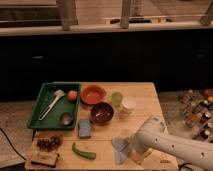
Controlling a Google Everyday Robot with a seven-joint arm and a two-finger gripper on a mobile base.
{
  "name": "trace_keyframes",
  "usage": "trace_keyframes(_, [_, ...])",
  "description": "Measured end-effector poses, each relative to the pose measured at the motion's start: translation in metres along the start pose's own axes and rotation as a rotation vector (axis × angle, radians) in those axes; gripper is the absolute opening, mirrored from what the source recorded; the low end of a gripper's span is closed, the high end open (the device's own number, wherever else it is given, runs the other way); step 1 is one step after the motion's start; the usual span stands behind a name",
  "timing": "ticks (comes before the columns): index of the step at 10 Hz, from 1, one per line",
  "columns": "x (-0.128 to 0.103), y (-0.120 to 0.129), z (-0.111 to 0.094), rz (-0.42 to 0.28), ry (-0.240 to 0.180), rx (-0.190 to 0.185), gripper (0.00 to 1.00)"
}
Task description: Wipe purple bowl with towel
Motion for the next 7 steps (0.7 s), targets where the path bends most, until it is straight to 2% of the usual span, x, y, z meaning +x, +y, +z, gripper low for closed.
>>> trace_keyframes(2, [-0.0049, -0.0045, 0.0025, -0.01, -0.01, -0.009, 0.29])
trace_keyframes(5, [-0.0039, -0.0026, -0.0022, -0.012, -0.008, -0.011, 0.04])
trace_keyframes(7, [-0.007, -0.0046, 0.0001, -0.016, -0.018, -0.014, 0.0])
